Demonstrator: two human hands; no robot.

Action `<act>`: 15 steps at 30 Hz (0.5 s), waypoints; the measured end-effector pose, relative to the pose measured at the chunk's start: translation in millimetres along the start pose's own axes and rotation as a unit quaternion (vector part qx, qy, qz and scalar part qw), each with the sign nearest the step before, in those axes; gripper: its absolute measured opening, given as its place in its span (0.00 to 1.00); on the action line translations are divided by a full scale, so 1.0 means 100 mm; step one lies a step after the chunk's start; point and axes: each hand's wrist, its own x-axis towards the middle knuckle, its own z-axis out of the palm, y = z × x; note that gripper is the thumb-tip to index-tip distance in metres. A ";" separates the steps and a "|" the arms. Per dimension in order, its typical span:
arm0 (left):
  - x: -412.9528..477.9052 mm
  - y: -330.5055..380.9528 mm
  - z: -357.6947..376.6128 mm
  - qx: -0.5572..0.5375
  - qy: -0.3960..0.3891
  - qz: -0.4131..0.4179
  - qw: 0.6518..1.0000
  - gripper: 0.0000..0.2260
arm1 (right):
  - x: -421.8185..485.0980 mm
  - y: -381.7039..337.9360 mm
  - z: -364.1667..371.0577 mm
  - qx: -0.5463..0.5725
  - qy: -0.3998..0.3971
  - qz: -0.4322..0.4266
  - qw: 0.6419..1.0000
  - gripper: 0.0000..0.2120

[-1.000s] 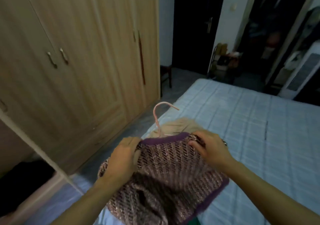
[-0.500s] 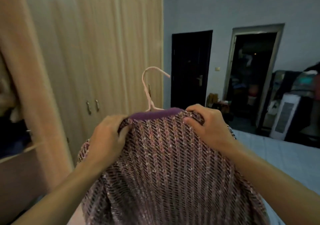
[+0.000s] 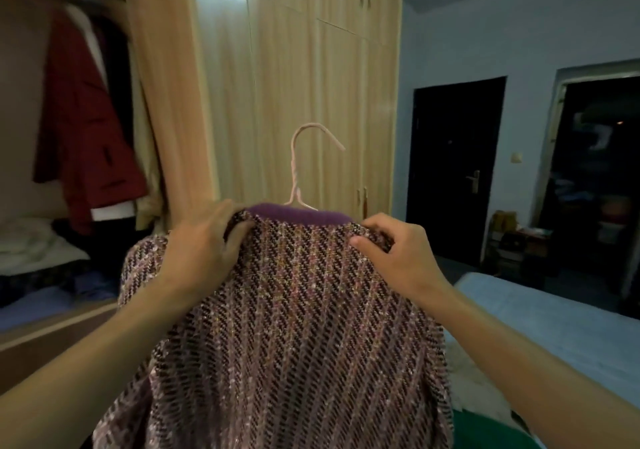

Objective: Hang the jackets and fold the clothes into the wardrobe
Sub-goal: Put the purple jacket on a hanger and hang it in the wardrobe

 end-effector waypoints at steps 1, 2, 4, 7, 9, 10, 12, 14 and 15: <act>0.03 -0.03 -0.04 0.002 0.001 -0.003 1.000 0.09 | 0.05 -0.02 0.01 0.005 -0.009 -0.004 1.000 0.07; 0.05 -0.06 -0.08 0.001 0.004 -0.008 1.000 0.10 | 0.09 -0.04 0.01 0.013 -0.023 -0.009 1.000 0.07; 0.04 -0.09 -0.16 -0.001 0.017 -0.016 1.000 0.11 | 0.20 -0.06 -0.02 0.032 -0.080 -0.019 0.996 0.06; -0.04 -0.15 -0.24 0.013 0.041 -0.021 0.999 0.06 | 0.33 0.00 -0.11 0.038 -0.186 -0.022 0.982 0.08; -0.11 -0.19 -0.27 0.024 0.055 -0.028 0.998 0.06 | 0.36 0.09 -0.16 0.032 -0.229 -0.016 0.973 0.08; -0.13 -0.21 -0.29 0.027 0.062 -0.031 0.997 0.06 | 0.37 0.13 -0.17 0.022 -0.244 -0.012 0.969 0.08; -0.18 -0.26 -0.31 0.030 0.073 -0.045 0.996 0.07 | 0.36 0.22 -0.18 0.006 -0.263 -0.003 0.965 0.07; -0.20 -0.31 -0.33 0.032 0.080 -0.058 0.995 0.06 | 0.33 0.30 -0.16 -0.008 -0.265 0.002 0.964 0.06; -0.21 -0.33 -0.34 0.035 0.083 -0.060 0.994 0.07 | 0.32 0.33 -0.15 -0.013 -0.263 0.008 0.965 0.07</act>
